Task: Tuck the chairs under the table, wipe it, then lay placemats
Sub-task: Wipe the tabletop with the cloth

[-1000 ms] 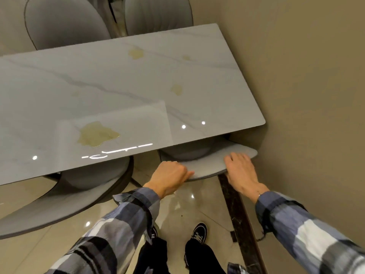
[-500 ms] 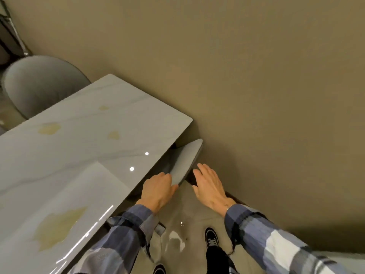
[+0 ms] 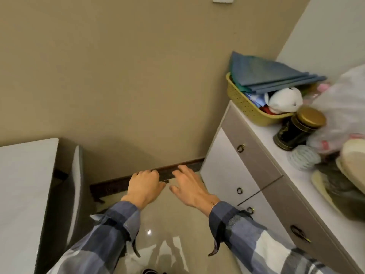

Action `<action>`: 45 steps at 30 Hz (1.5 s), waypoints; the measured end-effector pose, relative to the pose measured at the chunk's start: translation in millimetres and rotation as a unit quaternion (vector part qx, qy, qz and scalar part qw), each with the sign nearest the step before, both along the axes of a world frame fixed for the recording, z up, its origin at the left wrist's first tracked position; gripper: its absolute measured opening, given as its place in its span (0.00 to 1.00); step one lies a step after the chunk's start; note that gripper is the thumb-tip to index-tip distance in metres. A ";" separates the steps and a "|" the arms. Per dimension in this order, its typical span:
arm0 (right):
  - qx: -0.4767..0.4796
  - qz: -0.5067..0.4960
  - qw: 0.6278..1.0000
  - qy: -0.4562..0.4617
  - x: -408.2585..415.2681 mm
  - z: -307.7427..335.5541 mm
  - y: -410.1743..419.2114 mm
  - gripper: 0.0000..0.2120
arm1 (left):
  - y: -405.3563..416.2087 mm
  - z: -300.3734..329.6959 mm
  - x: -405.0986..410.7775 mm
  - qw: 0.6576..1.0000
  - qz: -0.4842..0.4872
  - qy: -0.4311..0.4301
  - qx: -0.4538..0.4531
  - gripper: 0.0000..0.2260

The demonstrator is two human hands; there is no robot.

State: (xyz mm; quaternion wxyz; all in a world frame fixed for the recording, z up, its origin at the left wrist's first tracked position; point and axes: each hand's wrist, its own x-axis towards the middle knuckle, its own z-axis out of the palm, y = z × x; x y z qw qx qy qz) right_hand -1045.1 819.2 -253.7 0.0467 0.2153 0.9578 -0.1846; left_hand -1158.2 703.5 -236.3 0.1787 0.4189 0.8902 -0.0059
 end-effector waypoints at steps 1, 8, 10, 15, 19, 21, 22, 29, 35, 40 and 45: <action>-0.008 -0.025 1.000 -0.003 21.6 2.1 4.4 0.22 | 12.6 3.1 16.6 1.000 -0.021 -0.011 0.002 0.18; -0.025 -0.167 0.985 0.025 183.1 19.1 14.5 0.20 | 76.1 16.6 152.1 0.990 -0.131 -0.056 0.025 0.22; -0.025 -0.199 0.979 0.041 234.8 21.9 11.6 0.20 | 84.2 19.2 199.2 0.985 -0.156 -0.063 0.040 0.24; -0.006 -0.275 0.958 0.083 343.3 34.2 -6.5 0.18 | 102.7 38.0 304.1 0.965 -0.252 -0.067 0.027 0.23; 0.022 -0.335 0.938 0.090 422.0 40.6 -19.6 0.18 | 117.5 46.0 377.0 0.939 -0.336 -0.070 0.014 0.23; 0.054 -0.377 0.920 0.086 461.3 41.8 -23.2 0.15 | 125.1 43.7 411.1 0.920 -0.384 -0.074 0.017 0.23; 0.073 -0.404 0.908 0.084 481.7 41.7 -24.2 0.13 | 129.0 43.6 429.4 0.906 -0.416 -0.075 0.023 0.22; 0.233 -0.598 0.763 0.080 612.4 39.6 -29.1 0.16 | 135.3 43.3 538.5 0.825 -0.553 -0.116 -0.005 0.23; 0.162 -0.733 0.661 0.002 663.4 33.1 -19.2 0.23 | 121.1 34.4 564.7 0.808 -0.573 -0.136 -0.037 0.25; 0.181 -0.670 0.719 0.031 639.8 25.7 -37.3 0.16 | 116.0 31.6 552.3 0.822 -0.544 -0.168 -0.025 0.25; 0.152 -0.683 0.713 0.050 619.7 12.4 -36.0 0.17 | 113.8 28.7 537.4 0.847 -0.496 -0.189 -0.034 0.26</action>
